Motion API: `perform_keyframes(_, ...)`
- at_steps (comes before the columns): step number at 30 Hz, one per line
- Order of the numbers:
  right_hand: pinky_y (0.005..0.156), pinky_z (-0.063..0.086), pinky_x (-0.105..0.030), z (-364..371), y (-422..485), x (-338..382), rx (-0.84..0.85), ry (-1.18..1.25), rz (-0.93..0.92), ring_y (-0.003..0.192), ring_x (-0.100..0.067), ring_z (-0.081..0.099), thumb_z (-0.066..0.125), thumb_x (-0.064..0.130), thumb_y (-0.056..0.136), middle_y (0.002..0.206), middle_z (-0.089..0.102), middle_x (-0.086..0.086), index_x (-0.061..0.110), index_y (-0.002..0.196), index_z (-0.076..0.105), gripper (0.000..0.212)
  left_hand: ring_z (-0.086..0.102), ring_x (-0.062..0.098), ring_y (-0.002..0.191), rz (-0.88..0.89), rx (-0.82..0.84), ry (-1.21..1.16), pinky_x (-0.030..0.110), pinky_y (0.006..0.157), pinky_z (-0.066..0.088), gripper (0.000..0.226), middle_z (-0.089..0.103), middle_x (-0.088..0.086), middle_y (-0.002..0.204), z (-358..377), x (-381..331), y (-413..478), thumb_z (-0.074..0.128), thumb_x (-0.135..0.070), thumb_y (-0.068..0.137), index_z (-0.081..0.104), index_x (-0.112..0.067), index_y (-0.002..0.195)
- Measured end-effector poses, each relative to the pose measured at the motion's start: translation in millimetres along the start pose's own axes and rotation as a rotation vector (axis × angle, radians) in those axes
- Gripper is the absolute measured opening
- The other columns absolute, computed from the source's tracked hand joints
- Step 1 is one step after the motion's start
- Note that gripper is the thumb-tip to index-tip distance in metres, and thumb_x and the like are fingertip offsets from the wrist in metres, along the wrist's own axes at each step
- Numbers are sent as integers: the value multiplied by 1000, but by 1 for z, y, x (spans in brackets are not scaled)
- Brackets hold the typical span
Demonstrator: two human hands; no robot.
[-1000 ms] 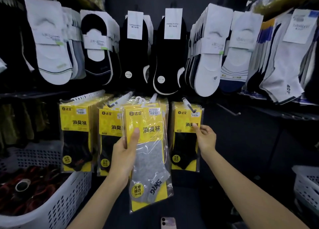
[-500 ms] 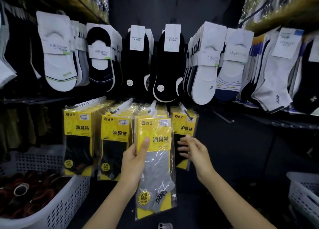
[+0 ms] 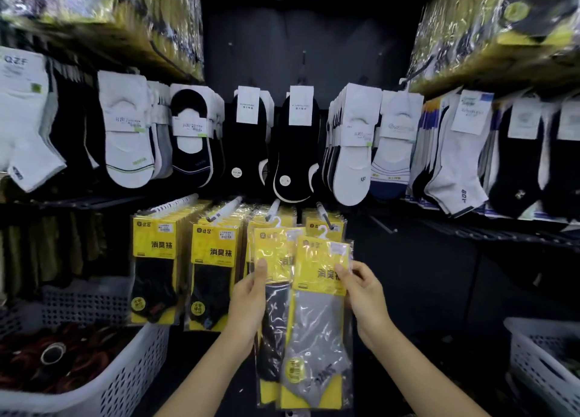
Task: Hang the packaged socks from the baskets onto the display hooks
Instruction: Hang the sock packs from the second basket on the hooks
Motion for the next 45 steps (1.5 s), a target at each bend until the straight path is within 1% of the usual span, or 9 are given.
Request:
perform_keyframes(3,91,53,-48,-25,7,-10,-62,-31,59,94,-31,68,59,15,93,95,73,-14,8,98,62,9,46,-1,91,-17,-76,13,24,86,32,54,47,-17,90,-16,-2,3,37,-57,91,55,-19,125)
perform_keyframes(7,75,54,-35,-51,18,-14,-163,-67,53,82,-23,69,58,12,94,92,72,-13,6,102,60,11,27,2,58,39,-94,104,19,55,24,39,26,-13,65,-29,-12,7,35,-61,87,31,-29,66)
perform_keyframes(13,94,50,-50,-43,50,0,-158,-119,-36,100,-33,66,57,13,94,101,70,-17,9,104,58,10,27,-3,56,64,-109,131,18,50,25,32,27,-17,67,-34,-15,14,36,-52,94,29,-34,69)
perform_keyframes(20,68,56,-25,-22,84,-13,-89,-129,-84,80,-15,69,57,13,94,89,72,-6,14,99,58,5,27,-3,57,88,-106,126,17,53,27,31,28,-18,67,-33,-8,25,36,-54,93,30,-35,69)
perform_keyframes(25,62,52,-18,-24,113,-36,-217,-119,-47,73,-9,66,65,14,90,81,69,-2,10,94,62,7,44,-3,53,116,-114,113,9,55,32,33,30,-16,63,-31,-4,34,36,-56,90,39,-32,68)
perform_keyframes(28,67,48,-21,-30,126,-50,-356,-142,21,75,-11,61,74,25,82,79,65,1,10,91,63,21,47,-24,52,153,-111,104,0,54,36,20,36,-19,66,-27,-3,38,37,-48,95,42,-43,75)
perform_keyframes(35,71,47,-32,-49,126,-76,-550,-228,170,77,-18,57,74,26,82,95,68,-9,11,93,61,23,34,-3,57,128,-89,75,3,52,36,33,29,-17,66,-24,15,42,38,-49,93,33,-32,66)
perform_keyframes(40,75,55,-32,-23,98,-66,-298,-110,144,80,-19,64,65,23,90,93,68,-9,8,97,64,16,37,-4,55,120,-46,49,-5,50,33,32,33,-17,67,-12,19,38,40,-48,94,37,-32,66)
perform_keyframes(45,65,54,-18,28,45,-26,127,-45,106,85,-13,71,52,37,95,96,73,-2,14,101,68,29,53,0,69,83,36,49,8,66,40,38,54,-6,78,11,24,28,38,-56,88,53,-23,75)
Point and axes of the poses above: each hand's wrist, its own y-axis towards the middle knuckle, its own z-axis out of the palm, x = y × z, the point moved 8 cm from there along y, towards the middle knuckle
